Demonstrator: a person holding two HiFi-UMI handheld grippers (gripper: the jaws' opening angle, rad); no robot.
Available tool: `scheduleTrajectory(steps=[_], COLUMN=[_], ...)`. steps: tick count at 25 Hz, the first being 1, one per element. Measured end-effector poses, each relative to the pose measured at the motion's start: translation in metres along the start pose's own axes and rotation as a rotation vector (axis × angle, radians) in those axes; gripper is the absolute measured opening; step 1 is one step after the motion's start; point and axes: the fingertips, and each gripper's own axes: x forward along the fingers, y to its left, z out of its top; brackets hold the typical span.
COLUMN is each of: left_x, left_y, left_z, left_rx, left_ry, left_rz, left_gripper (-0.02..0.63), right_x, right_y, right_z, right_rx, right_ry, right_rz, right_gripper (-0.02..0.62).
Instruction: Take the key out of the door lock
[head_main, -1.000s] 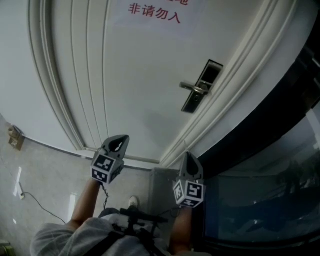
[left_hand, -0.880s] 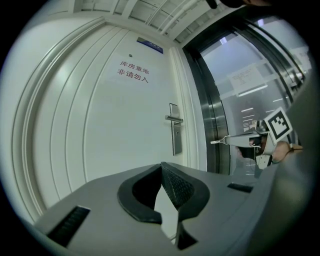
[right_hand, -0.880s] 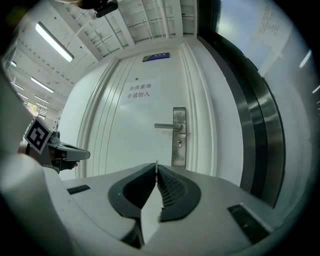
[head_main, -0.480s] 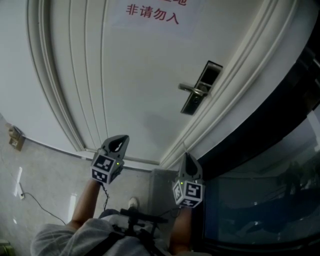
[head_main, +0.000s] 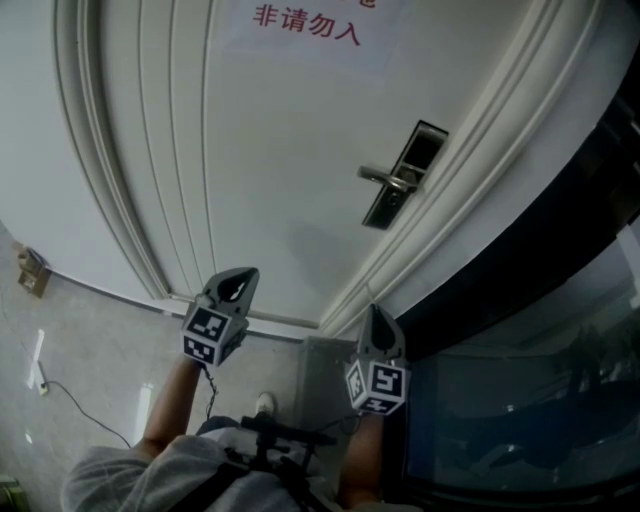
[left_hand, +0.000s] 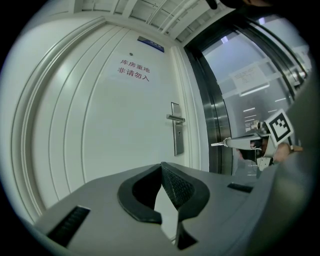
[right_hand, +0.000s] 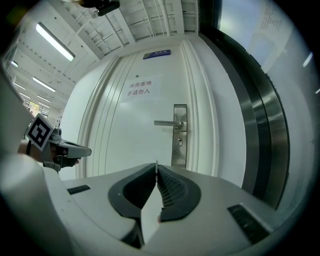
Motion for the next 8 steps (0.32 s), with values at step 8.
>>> scheduleTrajectory(steps=[8], left_x=[0.0004], left_y=[-0.0041], left_z=[0.0008], left_rx=[0.001], left_ry=[-0.002], left_rz=[-0.006], left_gripper=[-0.008], right_x=[-0.0020], right_y=[-0.0018], right_z=[-0.0005], right_rx=[-0.005], right_ry=[-0.003], right_rz=[-0.010], right_gripper=[0.020])
